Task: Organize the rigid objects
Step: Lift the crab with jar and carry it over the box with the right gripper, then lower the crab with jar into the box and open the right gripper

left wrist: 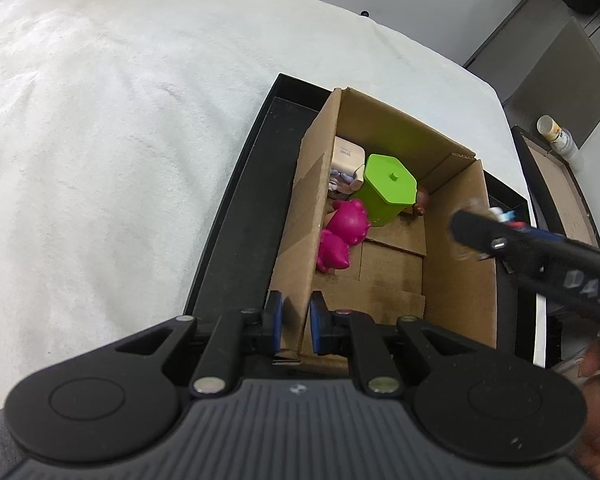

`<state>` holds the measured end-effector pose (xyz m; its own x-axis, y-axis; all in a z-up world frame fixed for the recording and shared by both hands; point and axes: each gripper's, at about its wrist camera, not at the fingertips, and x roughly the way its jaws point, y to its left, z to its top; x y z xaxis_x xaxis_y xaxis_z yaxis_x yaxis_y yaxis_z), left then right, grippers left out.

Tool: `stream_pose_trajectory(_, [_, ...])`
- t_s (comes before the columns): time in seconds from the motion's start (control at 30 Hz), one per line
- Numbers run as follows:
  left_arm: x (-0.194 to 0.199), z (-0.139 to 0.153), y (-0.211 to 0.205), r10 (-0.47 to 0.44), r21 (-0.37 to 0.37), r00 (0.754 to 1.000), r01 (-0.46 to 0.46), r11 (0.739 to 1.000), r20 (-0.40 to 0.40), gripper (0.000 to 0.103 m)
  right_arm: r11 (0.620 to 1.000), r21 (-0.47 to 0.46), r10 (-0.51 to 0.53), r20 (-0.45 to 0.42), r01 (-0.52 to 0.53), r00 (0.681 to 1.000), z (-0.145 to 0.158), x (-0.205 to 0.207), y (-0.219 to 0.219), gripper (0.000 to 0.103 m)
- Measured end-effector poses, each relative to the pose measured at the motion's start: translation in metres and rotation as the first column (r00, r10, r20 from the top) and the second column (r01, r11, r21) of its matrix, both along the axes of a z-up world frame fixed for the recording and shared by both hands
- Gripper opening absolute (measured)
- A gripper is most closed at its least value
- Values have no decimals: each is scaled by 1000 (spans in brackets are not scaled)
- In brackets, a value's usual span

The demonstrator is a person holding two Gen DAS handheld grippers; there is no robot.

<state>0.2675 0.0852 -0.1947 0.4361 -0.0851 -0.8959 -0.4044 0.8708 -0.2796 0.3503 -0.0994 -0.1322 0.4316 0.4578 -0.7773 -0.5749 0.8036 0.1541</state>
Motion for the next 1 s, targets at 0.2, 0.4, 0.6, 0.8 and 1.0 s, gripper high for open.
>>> stream_pose_trajectory(0.2, [0, 0, 2, -1, -12, 1000, 1, 1000, 4, 13, 996, -84, 29, -8, -30, 1000, -18, -1, 19, 60])
stream_pose_trajectory(0.4, [0, -2, 5, 3, -23, 1000, -2, 1000, 3, 13, 989, -142, 45, -9, -45, 999, -30, -1, 29, 60])
stream_pose_trajectory(0.6, [1, -1, 6, 5, -29, 1000, -5, 1000, 1, 13, 977, -200, 72, 3, -70, 997, -42, -1, 42, 60])
stream_pose_trajectory(0.8, [1, -2, 6, 5, -28, 1000, -5, 1000, 5, 14, 980, -191, 63, 15, -59, 998, -42, 2, 41, 62])
stream_pose_trajectory(1.0, [1, -2, 5, 12, -27, 1000, -12, 1000, 2, 14, 998, -60, -1, -21, -1, 1000, -13, 12, 13, 62])
